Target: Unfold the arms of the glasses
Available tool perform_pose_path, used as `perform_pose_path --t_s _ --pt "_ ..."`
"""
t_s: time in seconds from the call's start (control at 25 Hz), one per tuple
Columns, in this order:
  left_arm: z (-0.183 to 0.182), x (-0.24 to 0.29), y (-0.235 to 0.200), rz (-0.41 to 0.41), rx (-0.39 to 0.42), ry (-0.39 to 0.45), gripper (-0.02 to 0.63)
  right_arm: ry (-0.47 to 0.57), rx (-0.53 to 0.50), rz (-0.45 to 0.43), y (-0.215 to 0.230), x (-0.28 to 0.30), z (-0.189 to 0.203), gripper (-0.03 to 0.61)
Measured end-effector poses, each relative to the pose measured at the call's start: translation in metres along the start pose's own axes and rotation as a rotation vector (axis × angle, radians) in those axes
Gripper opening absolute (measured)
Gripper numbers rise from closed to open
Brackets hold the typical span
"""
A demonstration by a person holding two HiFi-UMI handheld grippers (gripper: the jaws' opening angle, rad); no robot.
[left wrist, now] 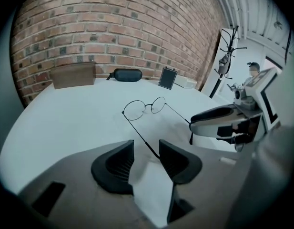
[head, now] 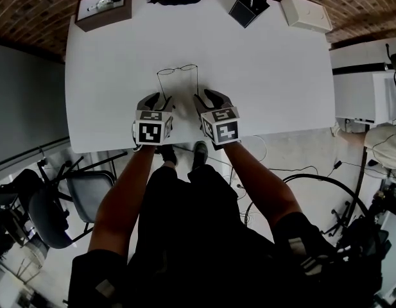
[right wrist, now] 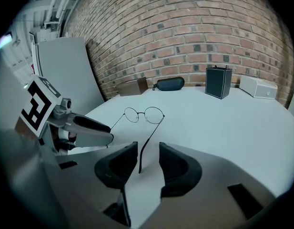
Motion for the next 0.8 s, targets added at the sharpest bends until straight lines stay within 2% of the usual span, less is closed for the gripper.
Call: perform_pose_path --t_s 0.32,0.48,0.8 --pt "-0.01 -0.004 -0.012 0.018 0.07 0.017 0.17 0.008 0.01 -0.015 0.003 0.001 0.001 0.123" --pt "-0.013 -0.023 -0.006 -0.001 0.03 0.112 0.172 0.051 0.033 -0.049 0.003 -0.009 -0.005 0.124" --pt "-0.022 -0.078 0.03 0.003 -0.063 0.321 0.172 0.179 -0.009 -0.101 0.007 -0.068 -0.031 0.123"
Point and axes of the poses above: the fingertips, and each gripper's own axes: x forward along the fingers, y to its right, z out of its underside, the point moved 9 cm from there along -x, backward along the fingers, and after that the axes turned 2 degrees about z, right-handed, at the moved point
